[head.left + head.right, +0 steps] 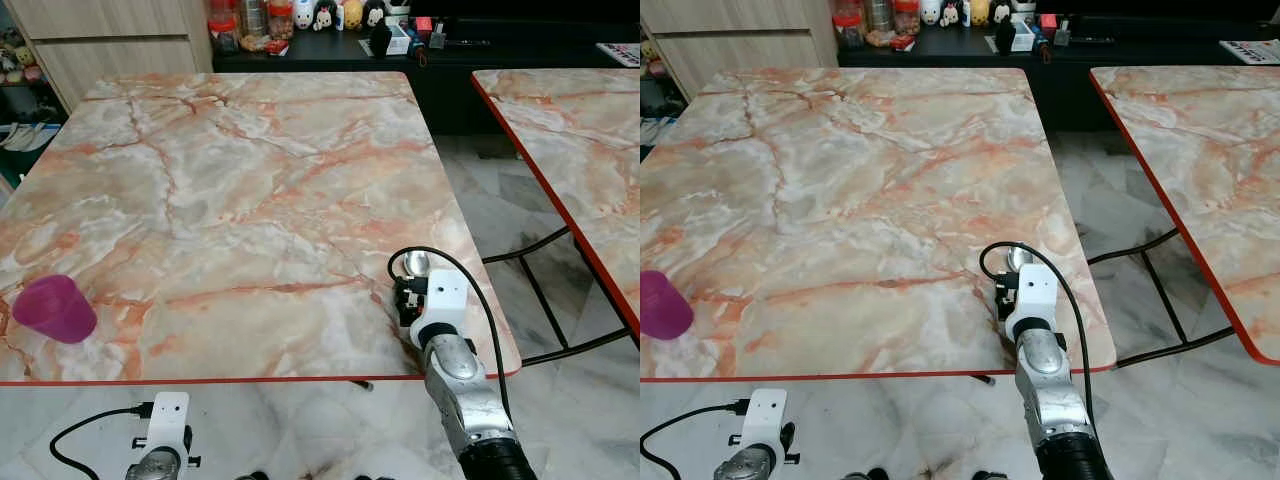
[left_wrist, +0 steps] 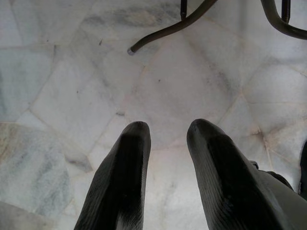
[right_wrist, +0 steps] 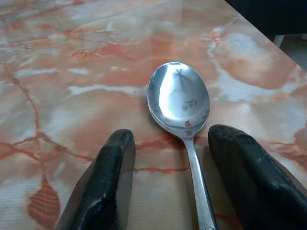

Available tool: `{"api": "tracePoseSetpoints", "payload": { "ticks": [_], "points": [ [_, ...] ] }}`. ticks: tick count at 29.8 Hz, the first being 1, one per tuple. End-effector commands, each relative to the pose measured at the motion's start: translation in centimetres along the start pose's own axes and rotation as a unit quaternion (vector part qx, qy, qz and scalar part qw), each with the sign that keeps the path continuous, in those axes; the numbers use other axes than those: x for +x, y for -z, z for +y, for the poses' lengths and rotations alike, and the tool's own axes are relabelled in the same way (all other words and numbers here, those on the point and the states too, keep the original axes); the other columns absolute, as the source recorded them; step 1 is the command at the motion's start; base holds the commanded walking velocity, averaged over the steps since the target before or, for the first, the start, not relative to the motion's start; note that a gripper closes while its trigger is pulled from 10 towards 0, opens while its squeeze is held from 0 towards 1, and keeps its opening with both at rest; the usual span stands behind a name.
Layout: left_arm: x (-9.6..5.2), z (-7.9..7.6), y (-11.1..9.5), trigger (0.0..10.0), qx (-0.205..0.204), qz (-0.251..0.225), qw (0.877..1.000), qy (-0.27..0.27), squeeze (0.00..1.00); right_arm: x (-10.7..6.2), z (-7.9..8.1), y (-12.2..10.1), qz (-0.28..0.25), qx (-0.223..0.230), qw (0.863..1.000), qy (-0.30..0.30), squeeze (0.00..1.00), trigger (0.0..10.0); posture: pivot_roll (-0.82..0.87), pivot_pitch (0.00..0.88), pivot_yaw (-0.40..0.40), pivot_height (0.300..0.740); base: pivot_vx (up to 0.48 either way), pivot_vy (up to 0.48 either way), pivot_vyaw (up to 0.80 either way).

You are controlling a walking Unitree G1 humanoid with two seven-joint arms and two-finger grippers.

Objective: Setting the table

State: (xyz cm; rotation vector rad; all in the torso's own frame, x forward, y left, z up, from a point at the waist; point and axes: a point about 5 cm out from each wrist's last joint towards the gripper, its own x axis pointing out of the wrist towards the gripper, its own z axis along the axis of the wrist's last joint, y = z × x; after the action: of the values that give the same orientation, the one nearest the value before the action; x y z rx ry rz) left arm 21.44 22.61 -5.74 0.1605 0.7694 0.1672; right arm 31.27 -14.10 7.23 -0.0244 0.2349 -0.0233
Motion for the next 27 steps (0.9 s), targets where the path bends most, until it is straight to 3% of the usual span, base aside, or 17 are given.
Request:
{"api": "tracePoseSetpoints", "payload": {
  "ticks": [1, 5, 6, 27],
  "points": [
    [-0.19, 0.23, 0.94, 10.0, -0.002, 0.021, 1.000, -0.001, 0.00, -0.06, -0.04, 0.91, 0.026, -0.002, 1.000, 0.004, 0.00, 10.0, 0.04, 0.161, -0.011, 0.740, 0.000, 0.000, 0.00],
    [-0.21, 0.24, 1.03, 10.0, -0.001, 0.022, 1.000, 0.000, 0.00, -0.07, 0.06, 1.13, 0.034, 0.001, 0.999, 0.004, 0.00, 10.0, 0.04, 0.163, -0.009, 0.740, 0.000, 0.000, 0.00],
    [-0.22, 0.25, 1.04, 10.0, -0.001, 0.022, 1.000, -0.001, 0.00, -0.08, 0.08, 1.18, 0.036, -0.001, 0.999, 0.005, 0.00, 0.0, 0.04, 0.163, -0.009, 0.740, 0.000, 0.000, 0.00],
    [-0.20, 0.06, 1.12, 10.0, 0.000, 0.029, 1.000, 0.010, 0.00, 0.16, 0.64, 0.72, 0.032, 0.004, 0.999, -0.008, 0.00, 0.0, 0.04, 0.155, -0.009, 0.740, 0.000, 0.000, 0.00]
  ]
}}
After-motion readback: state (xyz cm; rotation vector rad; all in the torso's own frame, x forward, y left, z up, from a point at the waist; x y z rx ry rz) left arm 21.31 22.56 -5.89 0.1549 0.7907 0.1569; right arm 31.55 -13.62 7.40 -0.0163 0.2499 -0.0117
